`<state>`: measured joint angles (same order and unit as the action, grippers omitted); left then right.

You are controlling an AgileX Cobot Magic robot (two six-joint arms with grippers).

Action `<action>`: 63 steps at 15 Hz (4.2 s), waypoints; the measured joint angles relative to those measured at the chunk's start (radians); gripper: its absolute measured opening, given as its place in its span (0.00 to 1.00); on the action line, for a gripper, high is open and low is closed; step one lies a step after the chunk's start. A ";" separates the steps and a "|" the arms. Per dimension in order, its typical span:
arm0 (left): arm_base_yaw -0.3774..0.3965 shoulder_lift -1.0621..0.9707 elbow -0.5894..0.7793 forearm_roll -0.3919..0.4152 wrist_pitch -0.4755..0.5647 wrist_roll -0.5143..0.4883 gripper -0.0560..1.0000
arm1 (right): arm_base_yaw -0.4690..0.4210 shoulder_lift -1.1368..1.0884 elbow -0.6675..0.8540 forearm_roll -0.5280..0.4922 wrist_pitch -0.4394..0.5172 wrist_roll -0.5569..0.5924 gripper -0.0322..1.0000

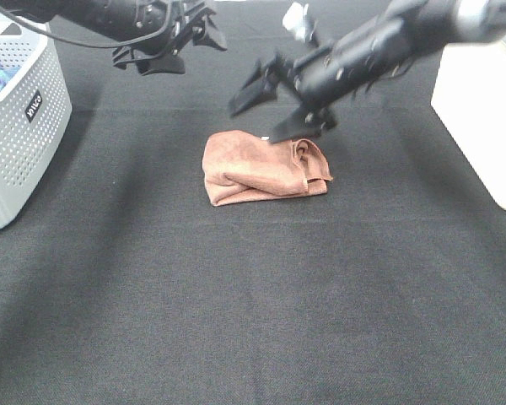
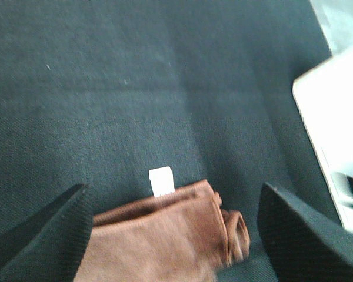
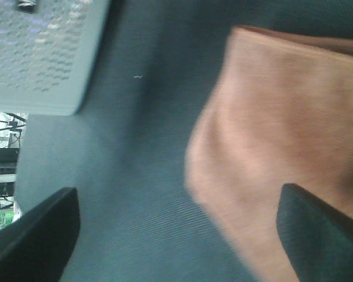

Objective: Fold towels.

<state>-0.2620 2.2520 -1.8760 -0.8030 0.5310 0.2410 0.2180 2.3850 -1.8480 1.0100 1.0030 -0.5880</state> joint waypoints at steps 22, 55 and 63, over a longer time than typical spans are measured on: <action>0.000 -0.155 0.000 0.242 0.285 0.084 0.75 | -0.083 -0.152 -0.103 -0.522 0.135 0.299 0.85; 0.000 -2.044 1.377 0.770 0.530 -0.125 0.75 | -0.083 -2.084 1.336 -0.883 0.070 0.404 0.85; 0.000 -2.044 1.378 0.748 0.528 -0.095 0.75 | -0.083 -2.084 1.336 -0.882 0.069 0.404 0.85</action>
<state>-0.2620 0.2080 -0.4980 -0.0550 1.0590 0.1460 0.1350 0.3010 -0.5120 0.1280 1.0720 -0.1840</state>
